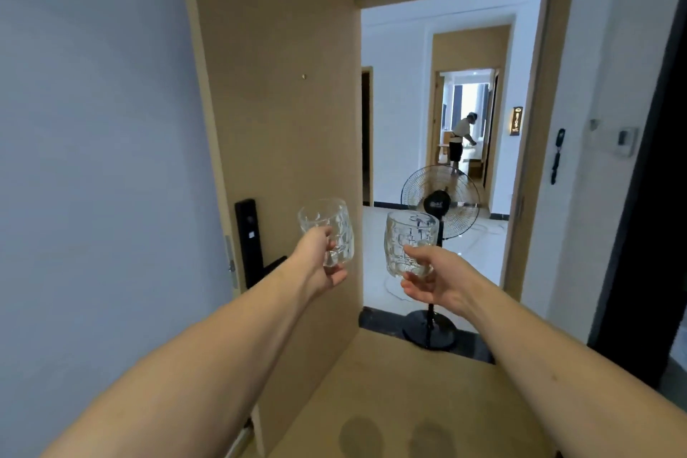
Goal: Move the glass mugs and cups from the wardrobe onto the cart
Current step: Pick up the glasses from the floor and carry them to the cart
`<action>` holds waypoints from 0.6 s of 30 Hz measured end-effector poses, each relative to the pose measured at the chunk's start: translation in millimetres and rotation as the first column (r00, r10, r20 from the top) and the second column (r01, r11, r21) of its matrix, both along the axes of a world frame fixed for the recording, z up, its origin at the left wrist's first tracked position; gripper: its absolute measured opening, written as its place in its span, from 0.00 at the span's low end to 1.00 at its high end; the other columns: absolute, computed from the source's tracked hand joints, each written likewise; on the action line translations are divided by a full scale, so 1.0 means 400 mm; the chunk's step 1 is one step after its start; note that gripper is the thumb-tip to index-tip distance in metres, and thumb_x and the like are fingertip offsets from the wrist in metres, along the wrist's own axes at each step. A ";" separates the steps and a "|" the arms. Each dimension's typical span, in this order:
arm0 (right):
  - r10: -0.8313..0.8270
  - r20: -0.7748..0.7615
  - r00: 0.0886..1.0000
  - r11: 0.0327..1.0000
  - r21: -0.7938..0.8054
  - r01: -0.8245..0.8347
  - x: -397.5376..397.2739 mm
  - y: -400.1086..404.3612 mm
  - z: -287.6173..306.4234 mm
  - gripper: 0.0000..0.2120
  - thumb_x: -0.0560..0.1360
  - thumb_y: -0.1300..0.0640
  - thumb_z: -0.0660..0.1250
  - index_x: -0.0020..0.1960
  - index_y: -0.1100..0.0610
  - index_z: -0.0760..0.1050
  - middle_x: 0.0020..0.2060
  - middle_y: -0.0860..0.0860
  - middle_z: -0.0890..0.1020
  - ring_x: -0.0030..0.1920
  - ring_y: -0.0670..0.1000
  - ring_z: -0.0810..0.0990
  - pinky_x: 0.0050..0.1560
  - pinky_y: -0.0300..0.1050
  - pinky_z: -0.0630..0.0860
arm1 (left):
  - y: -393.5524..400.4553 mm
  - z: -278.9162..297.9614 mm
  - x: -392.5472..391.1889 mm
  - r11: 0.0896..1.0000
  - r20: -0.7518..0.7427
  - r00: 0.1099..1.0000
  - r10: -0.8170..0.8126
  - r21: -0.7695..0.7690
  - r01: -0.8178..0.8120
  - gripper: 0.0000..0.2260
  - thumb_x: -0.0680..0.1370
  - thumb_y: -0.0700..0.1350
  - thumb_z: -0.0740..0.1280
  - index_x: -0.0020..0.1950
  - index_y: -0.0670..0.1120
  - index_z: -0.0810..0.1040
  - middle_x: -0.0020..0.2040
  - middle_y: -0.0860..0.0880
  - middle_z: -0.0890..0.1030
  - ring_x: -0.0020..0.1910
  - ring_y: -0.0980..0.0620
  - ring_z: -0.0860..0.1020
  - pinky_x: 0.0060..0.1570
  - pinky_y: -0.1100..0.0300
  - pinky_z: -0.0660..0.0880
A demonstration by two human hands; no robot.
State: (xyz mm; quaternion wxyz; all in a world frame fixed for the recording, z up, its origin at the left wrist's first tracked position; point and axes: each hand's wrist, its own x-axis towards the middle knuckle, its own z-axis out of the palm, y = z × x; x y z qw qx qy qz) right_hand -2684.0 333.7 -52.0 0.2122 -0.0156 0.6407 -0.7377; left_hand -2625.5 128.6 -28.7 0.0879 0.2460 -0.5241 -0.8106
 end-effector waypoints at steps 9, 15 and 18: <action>0.274 -0.012 0.962 0.962 0.012 -0.274 -0.008 -0.116 -0.009 0.13 0.72 0.54 0.77 0.49 0.57 0.75 0.43 0.59 0.79 0.42 0.57 0.81 0.50 0.53 0.84 | -0.104 -0.005 0.105 0.953 0.006 0.953 0.304 -0.010 -0.304 0.10 0.81 0.48 0.63 0.41 0.46 0.72 0.46 0.46 0.76 0.44 0.45 0.74 0.52 0.46 0.75; 0.491 0.062 0.869 0.871 -0.009 -0.492 0.060 -0.266 -0.057 0.10 0.75 0.58 0.74 0.49 0.59 0.74 0.43 0.59 0.78 0.40 0.56 0.80 0.53 0.53 0.81 | -0.146 -0.065 0.310 0.872 0.083 0.871 0.484 -0.129 -0.472 0.11 0.81 0.50 0.62 0.41 0.47 0.71 0.43 0.45 0.79 0.41 0.47 0.73 0.37 0.55 0.77; 0.593 0.100 0.799 0.805 -0.031 -0.593 0.133 -0.326 -0.088 0.08 0.75 0.59 0.73 0.48 0.59 0.74 0.41 0.59 0.78 0.39 0.56 0.79 0.48 0.51 0.81 | -0.159 -0.082 0.431 0.822 0.117 0.814 0.569 -0.105 -0.560 0.11 0.81 0.50 0.62 0.42 0.46 0.70 0.55 0.42 0.73 0.46 0.42 0.74 0.45 0.49 0.80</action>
